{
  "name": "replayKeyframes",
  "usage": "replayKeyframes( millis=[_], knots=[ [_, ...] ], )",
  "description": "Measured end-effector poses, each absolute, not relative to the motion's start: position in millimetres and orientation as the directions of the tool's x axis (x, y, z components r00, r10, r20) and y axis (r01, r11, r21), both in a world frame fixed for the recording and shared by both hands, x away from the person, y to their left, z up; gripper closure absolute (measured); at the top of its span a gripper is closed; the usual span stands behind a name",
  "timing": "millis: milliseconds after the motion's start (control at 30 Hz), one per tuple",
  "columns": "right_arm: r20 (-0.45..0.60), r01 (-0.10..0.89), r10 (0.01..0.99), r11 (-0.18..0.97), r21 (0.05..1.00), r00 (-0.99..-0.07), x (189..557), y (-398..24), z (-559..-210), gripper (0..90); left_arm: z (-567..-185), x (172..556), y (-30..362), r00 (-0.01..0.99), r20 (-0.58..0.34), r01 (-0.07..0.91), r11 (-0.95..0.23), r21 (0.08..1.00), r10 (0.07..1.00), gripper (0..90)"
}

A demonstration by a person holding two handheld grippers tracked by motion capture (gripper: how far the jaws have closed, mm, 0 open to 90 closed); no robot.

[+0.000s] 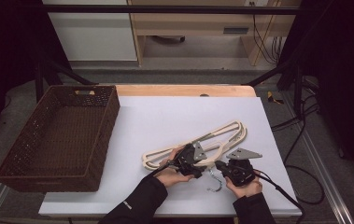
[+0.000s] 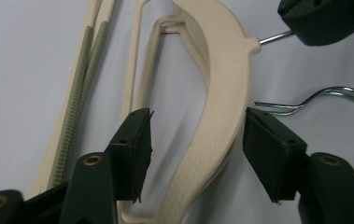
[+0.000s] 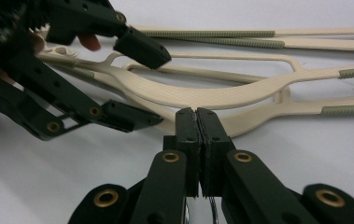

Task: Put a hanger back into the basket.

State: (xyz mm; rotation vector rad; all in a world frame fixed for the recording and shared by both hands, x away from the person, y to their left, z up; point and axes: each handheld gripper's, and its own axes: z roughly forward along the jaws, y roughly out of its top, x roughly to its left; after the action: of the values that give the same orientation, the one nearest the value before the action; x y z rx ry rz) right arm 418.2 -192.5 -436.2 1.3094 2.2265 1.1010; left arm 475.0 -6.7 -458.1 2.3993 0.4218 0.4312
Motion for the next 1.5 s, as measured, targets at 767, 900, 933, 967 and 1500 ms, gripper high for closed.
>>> replayKeyframes(
  millis=[767, 900, 933, 967, 1500],
  knots=[
    [0.151, 0.44, 0.829, 0.124, 0.889, -0.539, 406.6, -218.7, -402.7, 62.7, -438.9, 467.9, 5.9, 0.903, 0.229, 0.13, -0.739, 0.661, 0.364, 72.6],
    [0.133, 0.405, 0.853, 0.098, 0.909, -0.504, 403.5, -229.5, -395.7, 56.9, -426.7, 465.6, 13.9, 0.892, 0.242, 0.127, -0.725, 0.677, 0.382, 75.6],
    [0.13, 0.399, 0.855, 0.095, 0.912, -0.501, 403.1, -231.3, -395.3, 56.4, -423.5, 465.2, 16.3, 0.889, 0.249, 0.123, -0.724, 0.679, 0.385, 76.6],
    [0.136, 0.396, 0.861, 0.081, 0.915, -0.49, 402.7, -232.5, -394.5, 55.2, -419.9, 464.7, 19.1, 0.884, 0.252, 0.125, -0.719, 0.684, 0.393, 78.0],
    [0.121, 0.341, 0.803, 0.107, 0.934, -0.584, 401.8, -226.2, -391.5, 62.6, -382.2, 466.7, 73.0, 0.826, 0.17, 0.221, -0.586, 0.78, 0.537, 86.0]
  ],
)
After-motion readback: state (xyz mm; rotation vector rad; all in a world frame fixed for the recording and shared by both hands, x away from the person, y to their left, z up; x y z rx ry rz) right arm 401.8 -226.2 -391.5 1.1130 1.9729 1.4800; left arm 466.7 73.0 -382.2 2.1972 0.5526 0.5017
